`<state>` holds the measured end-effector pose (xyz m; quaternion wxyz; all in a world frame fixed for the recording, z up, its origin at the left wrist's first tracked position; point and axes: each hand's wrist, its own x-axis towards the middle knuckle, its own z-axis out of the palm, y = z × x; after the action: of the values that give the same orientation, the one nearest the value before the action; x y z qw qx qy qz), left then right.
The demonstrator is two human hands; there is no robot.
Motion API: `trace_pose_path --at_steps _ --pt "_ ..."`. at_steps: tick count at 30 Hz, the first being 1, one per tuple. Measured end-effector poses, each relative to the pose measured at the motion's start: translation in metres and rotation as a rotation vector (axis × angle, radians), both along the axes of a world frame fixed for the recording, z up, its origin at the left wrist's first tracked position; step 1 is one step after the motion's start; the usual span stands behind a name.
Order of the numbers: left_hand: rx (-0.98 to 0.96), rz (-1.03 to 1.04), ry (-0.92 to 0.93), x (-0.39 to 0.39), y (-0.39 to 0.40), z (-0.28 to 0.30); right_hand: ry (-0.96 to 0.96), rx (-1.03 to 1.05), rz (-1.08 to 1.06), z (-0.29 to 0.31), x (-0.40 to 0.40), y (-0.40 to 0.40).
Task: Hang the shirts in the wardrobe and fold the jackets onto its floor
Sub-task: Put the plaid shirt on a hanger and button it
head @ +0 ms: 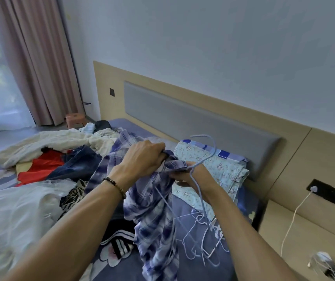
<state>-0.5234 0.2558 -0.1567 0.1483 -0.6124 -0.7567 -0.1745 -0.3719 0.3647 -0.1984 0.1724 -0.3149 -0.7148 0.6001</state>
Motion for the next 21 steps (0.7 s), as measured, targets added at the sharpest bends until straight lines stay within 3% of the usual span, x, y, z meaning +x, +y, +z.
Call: trace_pose_path --at_steps 3,6,12,15,18,21 --pt "0.008 0.050 0.024 0.004 -0.001 -0.004 -0.245 0.440 -0.228 -0.005 -0.016 0.008" --pt "0.030 0.187 0.068 -0.001 -0.009 -0.006 -0.393 0.686 -0.446 -0.017 -0.009 0.012" --pt "0.031 0.479 -0.056 -0.032 -0.032 -0.020 -0.769 0.721 -0.346 -0.055 0.029 0.022" --pt "-0.002 0.553 -0.124 -0.045 -0.041 -0.034 -0.711 0.576 -0.419 -0.064 0.041 0.026" --pt "-0.078 0.622 -0.159 -0.051 -0.044 -0.046 -0.425 0.520 -0.515 -0.052 0.041 0.023" --pt "-0.115 0.697 -0.230 -0.062 -0.052 -0.057 -0.346 0.640 -0.317 -0.029 0.043 0.030"
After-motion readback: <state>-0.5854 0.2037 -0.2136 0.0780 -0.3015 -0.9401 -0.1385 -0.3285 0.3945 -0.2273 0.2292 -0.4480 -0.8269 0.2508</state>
